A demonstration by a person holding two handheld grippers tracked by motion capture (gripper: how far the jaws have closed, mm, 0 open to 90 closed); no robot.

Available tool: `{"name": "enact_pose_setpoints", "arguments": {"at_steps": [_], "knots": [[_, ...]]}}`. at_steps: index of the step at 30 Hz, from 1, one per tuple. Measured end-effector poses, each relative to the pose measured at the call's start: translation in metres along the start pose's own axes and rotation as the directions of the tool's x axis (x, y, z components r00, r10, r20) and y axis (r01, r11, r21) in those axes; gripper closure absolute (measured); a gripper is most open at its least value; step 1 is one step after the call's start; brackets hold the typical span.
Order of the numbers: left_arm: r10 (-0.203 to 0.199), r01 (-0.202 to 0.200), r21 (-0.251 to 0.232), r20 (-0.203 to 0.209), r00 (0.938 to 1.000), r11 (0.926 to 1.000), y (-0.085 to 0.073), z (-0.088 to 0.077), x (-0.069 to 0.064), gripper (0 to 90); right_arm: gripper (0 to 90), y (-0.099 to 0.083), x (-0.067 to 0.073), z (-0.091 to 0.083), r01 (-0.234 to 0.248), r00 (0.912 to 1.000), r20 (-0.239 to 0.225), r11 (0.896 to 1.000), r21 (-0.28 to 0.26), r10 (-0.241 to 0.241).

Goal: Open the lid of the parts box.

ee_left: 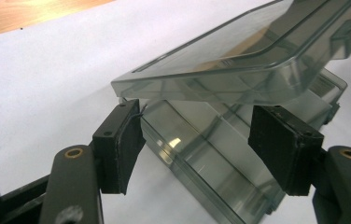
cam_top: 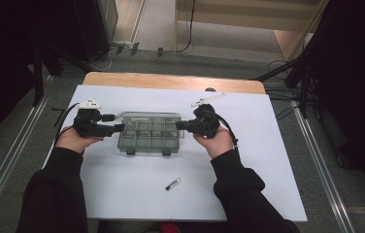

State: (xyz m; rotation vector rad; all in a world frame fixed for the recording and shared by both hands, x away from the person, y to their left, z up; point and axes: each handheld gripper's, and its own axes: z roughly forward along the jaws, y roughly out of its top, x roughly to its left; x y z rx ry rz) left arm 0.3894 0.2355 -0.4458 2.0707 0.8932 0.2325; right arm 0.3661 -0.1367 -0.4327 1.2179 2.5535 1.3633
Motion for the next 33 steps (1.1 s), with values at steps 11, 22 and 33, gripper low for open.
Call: {"name": "enact_pose_setpoints", "arguments": {"at_steps": [11, 22, 33], "knots": [[-0.051, 0.051, -0.017, -0.004, 0.9987, 0.9986, 0.007, 0.007, 0.008, 44.9, 90.0, 0.005, -0.005, -0.002, -0.011, 0.9998, 0.014, 1.000, -0.024, 0.011], [-0.083, 0.083, -0.011, -0.007, 0.9965, 0.9965, 0.009, 0.004, 0.008, 55.4, 85.4, 0.000, -0.005, 0.003, -0.013, 0.9999, 0.006, 1.000, -0.014, 0.013], [-0.075, 0.075, -0.017, -0.005, 0.9972, 0.9971, 0.010, 0.004, 0.006, 55.3, 75.1, -0.012, -0.007, -0.004, -0.002, 0.9999, 0.013, 1.000, -0.029, 0.002]]}}
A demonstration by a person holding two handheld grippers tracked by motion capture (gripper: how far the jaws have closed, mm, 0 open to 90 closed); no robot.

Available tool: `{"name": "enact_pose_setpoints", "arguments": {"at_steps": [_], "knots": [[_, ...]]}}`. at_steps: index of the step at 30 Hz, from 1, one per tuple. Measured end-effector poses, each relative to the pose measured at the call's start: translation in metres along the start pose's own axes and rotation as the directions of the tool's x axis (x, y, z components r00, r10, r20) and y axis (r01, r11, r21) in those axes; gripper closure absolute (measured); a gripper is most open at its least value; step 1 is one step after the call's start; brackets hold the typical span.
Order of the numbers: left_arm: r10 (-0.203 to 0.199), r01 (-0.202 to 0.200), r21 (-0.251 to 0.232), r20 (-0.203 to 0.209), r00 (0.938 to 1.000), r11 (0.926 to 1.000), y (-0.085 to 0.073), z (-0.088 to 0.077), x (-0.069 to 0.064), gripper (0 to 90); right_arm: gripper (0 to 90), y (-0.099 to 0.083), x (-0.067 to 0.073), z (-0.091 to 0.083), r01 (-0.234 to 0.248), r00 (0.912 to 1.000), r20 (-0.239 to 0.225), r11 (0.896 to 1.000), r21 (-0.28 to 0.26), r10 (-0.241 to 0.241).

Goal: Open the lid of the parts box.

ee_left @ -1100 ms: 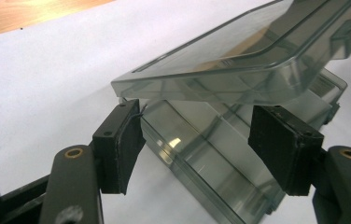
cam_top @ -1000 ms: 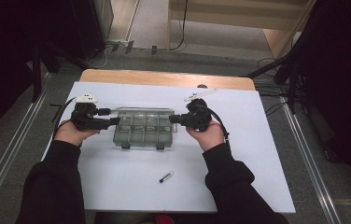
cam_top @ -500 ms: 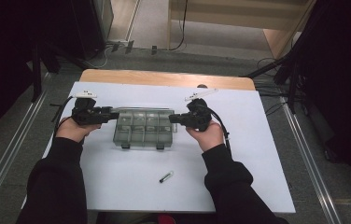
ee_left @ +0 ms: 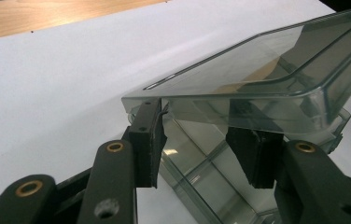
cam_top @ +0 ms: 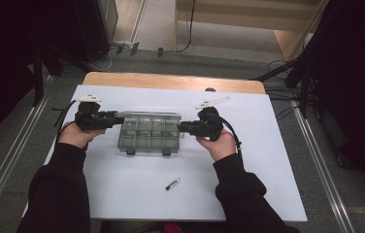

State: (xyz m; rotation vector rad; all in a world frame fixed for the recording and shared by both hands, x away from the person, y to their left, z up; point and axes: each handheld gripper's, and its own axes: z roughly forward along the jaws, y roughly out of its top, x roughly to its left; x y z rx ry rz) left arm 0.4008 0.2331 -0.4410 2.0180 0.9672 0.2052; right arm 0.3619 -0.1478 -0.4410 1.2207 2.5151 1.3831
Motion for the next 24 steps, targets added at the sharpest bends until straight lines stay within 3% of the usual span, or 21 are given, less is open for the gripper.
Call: {"name": "enact_pose_setpoints", "arguments": {"at_steps": [6, 12, 24], "knots": [[-0.007, 0.007, -0.011, 0.014, 0.9999, 0.9999, 0.001, -0.001, -0.001, 55.2, 64.9, -0.001, -0.005, 0.000, 0.001, 0.9998, 0.020, 1.000, -0.028, 0.000], [0.000, 0.000, -0.008, 0.001, 1.0000, 1.0000, 0.001, 0.000, -0.001, 55.1, 50.5, 0.001, -0.008, 0.006, 0.060, 0.9970, 0.052, 0.996, -0.066, -0.057], [0.007, -0.007, -0.012, -0.013, 0.9999, 0.9999, 0.001, 0.004, -0.001, 55.1, 53.8, 0.009, -0.009, 0.018, 0.073, 0.9954, 0.066, 0.995, -0.064, -0.069]]}}
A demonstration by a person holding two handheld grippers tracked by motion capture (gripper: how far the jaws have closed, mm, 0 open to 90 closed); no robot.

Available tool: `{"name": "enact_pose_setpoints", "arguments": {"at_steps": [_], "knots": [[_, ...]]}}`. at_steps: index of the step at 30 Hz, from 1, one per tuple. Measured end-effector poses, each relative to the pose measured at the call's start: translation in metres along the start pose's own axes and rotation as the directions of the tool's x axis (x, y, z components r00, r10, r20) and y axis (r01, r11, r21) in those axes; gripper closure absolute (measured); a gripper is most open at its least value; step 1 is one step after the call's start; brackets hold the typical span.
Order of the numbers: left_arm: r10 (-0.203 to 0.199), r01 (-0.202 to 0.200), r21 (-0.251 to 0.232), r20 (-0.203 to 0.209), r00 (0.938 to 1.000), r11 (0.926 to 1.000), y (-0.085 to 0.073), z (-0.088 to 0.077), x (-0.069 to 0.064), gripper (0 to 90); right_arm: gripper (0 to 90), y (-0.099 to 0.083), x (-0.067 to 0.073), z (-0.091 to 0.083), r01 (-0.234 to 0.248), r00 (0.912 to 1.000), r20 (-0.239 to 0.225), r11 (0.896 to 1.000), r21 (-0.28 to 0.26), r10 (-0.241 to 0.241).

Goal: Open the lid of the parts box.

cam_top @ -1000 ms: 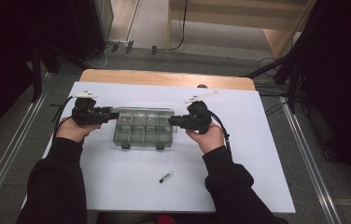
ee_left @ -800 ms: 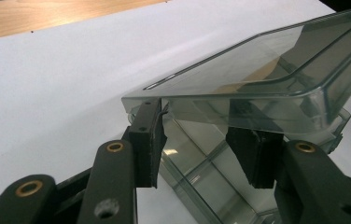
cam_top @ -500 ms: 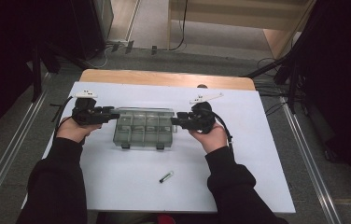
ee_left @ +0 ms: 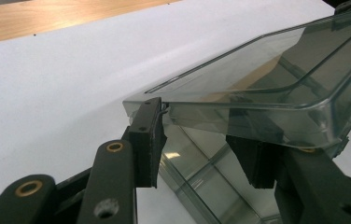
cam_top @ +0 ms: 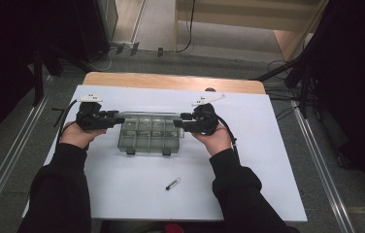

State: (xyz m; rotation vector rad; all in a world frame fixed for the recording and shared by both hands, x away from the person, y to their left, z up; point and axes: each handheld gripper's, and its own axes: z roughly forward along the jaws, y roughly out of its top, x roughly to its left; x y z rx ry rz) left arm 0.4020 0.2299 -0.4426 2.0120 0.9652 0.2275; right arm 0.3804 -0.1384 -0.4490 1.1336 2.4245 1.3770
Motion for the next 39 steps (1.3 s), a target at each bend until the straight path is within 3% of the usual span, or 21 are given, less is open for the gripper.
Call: {"name": "enact_pose_setpoints", "arguments": {"at_steps": [9, 39], "knots": [[-0.014, 0.014, -0.025, -0.012, 0.9998, 0.9996, 0.003, 0.000, 0.001, 55.1, 56.4, 0.004, -0.006, 0.001, -0.036, 0.9993, 0.001, 0.999, -0.026, 0.036], [-0.042, 0.040, -0.077, -0.033, 0.9985, 0.9962, 0.021, 0.010, 0.007, 55.0, 56.8, 0.023, -0.015, 0.014, -0.056, 0.9960, 0.065, 0.995, -0.077, 0.061]]}}
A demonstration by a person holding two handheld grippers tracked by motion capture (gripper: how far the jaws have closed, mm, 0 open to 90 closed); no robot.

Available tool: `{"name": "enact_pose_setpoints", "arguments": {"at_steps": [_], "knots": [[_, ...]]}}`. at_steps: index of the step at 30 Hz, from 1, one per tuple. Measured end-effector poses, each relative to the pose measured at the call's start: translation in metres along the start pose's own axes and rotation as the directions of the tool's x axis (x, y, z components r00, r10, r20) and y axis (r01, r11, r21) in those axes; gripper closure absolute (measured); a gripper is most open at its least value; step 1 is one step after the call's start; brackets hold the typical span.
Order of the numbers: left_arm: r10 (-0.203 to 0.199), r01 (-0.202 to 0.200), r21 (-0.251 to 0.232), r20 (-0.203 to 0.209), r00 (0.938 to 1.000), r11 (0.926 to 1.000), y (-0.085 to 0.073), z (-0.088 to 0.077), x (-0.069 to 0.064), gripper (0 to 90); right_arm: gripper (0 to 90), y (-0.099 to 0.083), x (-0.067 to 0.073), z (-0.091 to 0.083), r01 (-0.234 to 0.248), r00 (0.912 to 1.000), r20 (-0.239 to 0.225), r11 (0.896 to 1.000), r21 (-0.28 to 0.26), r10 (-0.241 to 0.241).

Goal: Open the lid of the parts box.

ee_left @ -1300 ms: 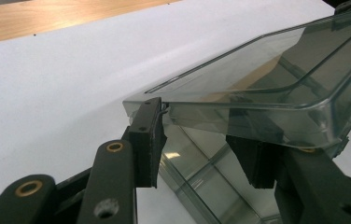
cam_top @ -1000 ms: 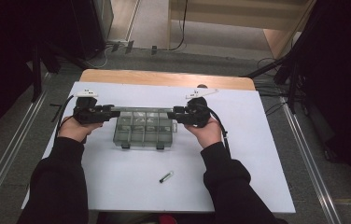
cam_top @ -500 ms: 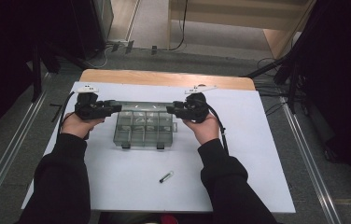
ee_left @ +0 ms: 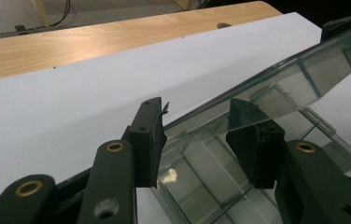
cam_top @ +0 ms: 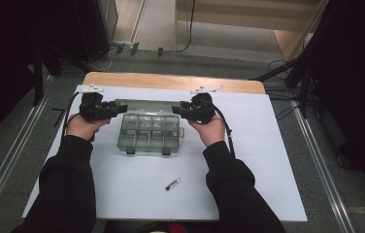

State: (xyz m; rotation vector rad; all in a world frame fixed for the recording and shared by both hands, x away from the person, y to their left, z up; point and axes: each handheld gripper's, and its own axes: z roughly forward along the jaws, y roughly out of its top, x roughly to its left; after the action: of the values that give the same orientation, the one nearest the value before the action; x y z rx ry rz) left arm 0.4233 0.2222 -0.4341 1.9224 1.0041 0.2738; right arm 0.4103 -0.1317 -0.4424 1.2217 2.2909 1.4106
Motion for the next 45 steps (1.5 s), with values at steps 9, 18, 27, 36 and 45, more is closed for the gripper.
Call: {"name": "enact_pose_setpoints", "arguments": {"at_steps": [9, 18, 27, 36, 45], "knots": [[-0.006, 0.005, -0.016, -0.017, 0.9998, 0.9999, 0.000, 0.006, 0.002, 55.1, 56.7, 0.000, -0.005, 0.008, -0.009, 0.9998, 0.017, 1.000, -0.005, 0.009], [-0.012, 0.011, -0.029, -0.032, 0.9994, 0.9995, -0.002, 0.013, 0.006, 55.0, 57.9, 0.002, -0.005, 0.016, -0.028, 0.9995, 0.015, 0.999, -0.022, 0.028], [-0.018, 0.017, -0.037, -0.045, 0.9988, 0.9992, -0.004, 0.019, 0.009, 55.1, 60.4, 0.001, -0.012, 0.023, -0.036, 0.9988, 0.030, 0.999, -0.035, 0.037], [-0.038, 0.036, -0.042, -0.047, 0.9982, 0.9985, -0.007, 0.026, 0.013, 55.4, 61.9, -0.003, -0.015, 0.032, -0.038, 0.9979, 0.052, 0.999, -0.031, 0.039], [-0.040, 0.036, -0.052, -0.082, 0.9958, 0.9980, -0.009, 0.033, 0.011, 55.2, 64.2, -0.005, -0.019, 0.036, -0.044, 0.9964, 0.070, 0.998, -0.044, 0.047]]}}
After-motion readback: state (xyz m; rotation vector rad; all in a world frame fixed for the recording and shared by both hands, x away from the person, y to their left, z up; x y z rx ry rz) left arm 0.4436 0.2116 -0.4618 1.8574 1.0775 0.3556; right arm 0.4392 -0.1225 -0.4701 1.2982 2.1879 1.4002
